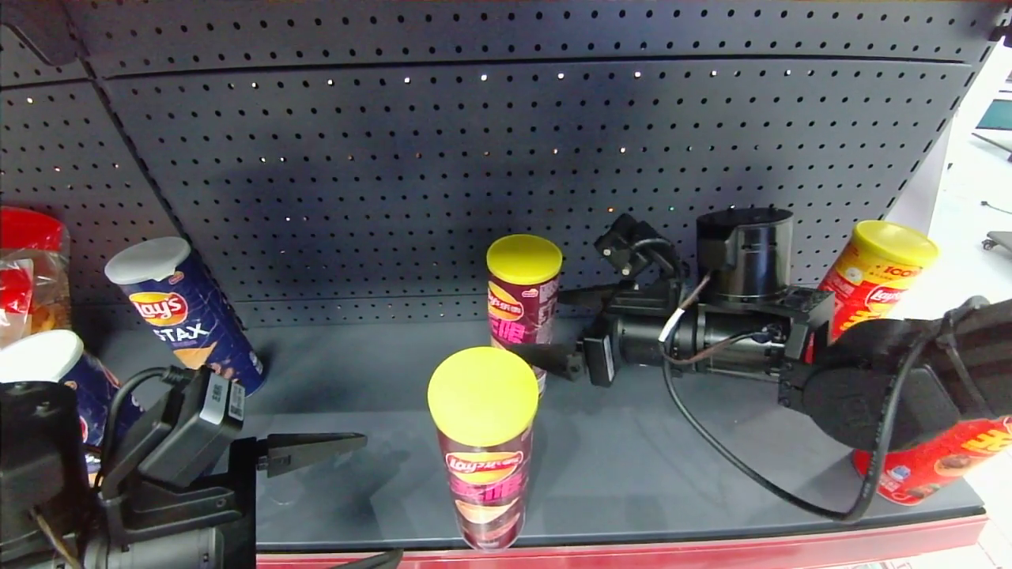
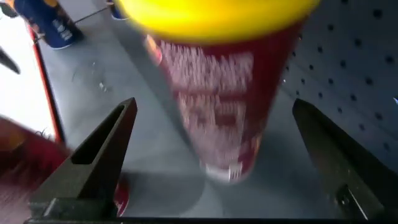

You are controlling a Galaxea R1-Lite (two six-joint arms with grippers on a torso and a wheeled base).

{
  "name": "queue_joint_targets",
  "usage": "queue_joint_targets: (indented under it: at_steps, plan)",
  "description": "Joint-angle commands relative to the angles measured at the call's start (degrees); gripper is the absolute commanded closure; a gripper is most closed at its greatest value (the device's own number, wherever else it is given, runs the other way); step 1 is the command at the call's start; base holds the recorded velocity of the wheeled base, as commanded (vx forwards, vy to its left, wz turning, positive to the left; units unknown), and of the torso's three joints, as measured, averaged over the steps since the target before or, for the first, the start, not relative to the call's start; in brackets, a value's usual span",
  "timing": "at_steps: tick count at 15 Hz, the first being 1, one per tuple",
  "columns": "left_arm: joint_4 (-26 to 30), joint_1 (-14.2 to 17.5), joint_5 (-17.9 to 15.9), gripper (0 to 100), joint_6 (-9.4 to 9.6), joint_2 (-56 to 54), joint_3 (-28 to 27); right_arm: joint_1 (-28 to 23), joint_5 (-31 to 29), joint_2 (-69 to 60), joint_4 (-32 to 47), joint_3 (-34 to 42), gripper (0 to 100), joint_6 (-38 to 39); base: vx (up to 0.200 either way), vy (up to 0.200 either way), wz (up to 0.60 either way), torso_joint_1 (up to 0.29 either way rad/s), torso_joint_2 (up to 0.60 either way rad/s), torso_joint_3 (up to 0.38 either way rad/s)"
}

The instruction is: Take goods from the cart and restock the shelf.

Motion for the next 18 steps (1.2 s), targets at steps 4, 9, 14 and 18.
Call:
queue_joint_targets:
  at_steps: [4,9,14,18]
  plan:
    - [0.1,1.1,0.0,0,-0.11,2.4,0.4,-1.2,-3.0,-13.7,-0.1,13.4,0,0.3,0.000,0.000,0.00,0.000,0.00,0.000]
    - [0.2,2.6,-0.1,0,-0.02,6.3,-0.3,-3.4,-4.4,-30.1,0.1,26.6,0,0.0,0.000,0.000,0.00,0.000,0.00,0.000]
    - [0.3,2.7,0.0,0,-0.02,7.2,-0.2,-3.5,-4.7,-45.2,0.2,35.5,0,-0.1,0.000,0.000,0.00,0.000,0.00,0.000]
    - [0.3,3.6,0.1,0,-0.02,7.9,-0.2,-3.6,-7.2,-58.8,0.9,39.8,0,-0.3,0.000,0.000,0.00,0.000,0.00,0.000]
